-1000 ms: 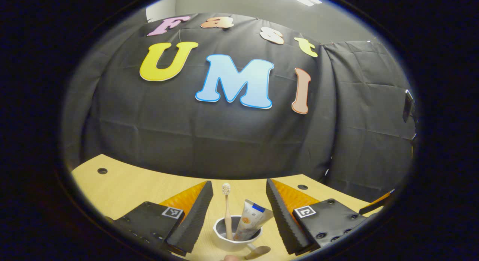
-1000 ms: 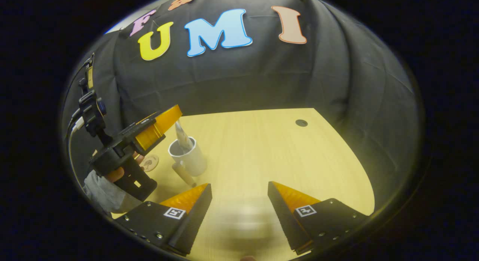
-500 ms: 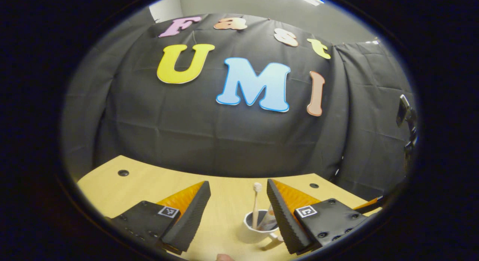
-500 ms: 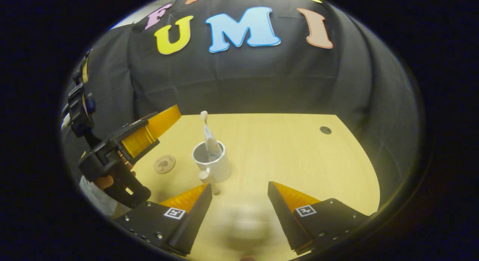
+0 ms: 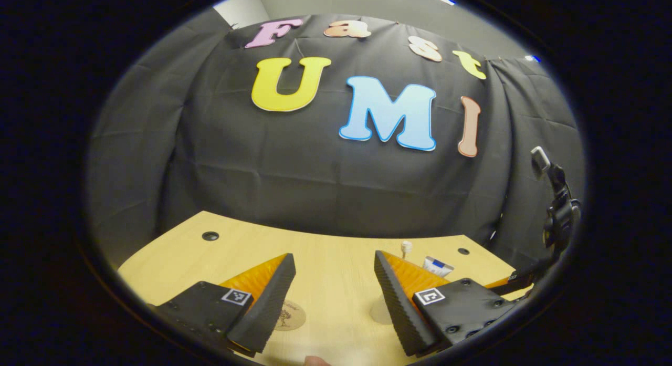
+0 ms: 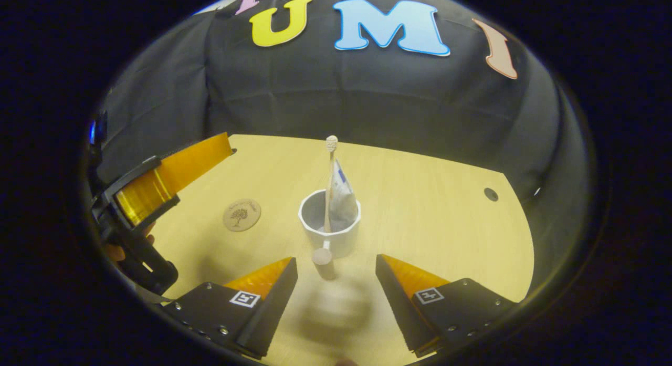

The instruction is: Put the toothbrush and toothpaste on the desktop into the cup, then pick up the cup and place it on the coaster on the desktop.

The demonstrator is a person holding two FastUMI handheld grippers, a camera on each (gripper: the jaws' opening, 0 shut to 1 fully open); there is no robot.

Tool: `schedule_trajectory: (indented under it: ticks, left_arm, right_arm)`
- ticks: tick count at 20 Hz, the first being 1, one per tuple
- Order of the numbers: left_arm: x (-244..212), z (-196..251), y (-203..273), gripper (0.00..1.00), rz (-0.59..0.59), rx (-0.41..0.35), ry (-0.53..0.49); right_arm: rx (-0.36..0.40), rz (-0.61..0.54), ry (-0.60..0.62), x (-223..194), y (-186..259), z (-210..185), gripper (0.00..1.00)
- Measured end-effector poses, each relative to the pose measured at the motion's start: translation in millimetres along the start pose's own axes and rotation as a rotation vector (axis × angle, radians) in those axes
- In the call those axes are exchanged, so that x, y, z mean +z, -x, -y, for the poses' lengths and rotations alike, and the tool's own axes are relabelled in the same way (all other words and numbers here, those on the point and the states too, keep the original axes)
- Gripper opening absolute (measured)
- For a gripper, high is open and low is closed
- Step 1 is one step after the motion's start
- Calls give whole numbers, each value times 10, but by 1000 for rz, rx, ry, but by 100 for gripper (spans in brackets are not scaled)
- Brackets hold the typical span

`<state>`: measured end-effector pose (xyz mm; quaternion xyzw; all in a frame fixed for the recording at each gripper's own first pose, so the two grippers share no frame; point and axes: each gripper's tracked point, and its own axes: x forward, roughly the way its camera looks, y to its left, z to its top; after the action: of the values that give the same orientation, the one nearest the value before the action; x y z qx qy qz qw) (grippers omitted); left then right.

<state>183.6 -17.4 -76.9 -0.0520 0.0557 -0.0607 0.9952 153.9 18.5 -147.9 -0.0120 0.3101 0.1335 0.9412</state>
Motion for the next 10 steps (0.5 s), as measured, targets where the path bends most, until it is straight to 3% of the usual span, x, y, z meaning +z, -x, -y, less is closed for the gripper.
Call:
schedule_trajectory:
  ticks: [6,10]
  left_arm:
    - [-76,-272,150,100,-30,48,33]
    - [-128,-412,232,97,-45,66,48]
  right_arm:
    - [-17,-100,-3,-36,-359,-84,90]
    - [-22,-188,-38,-150,-599,-62,90]
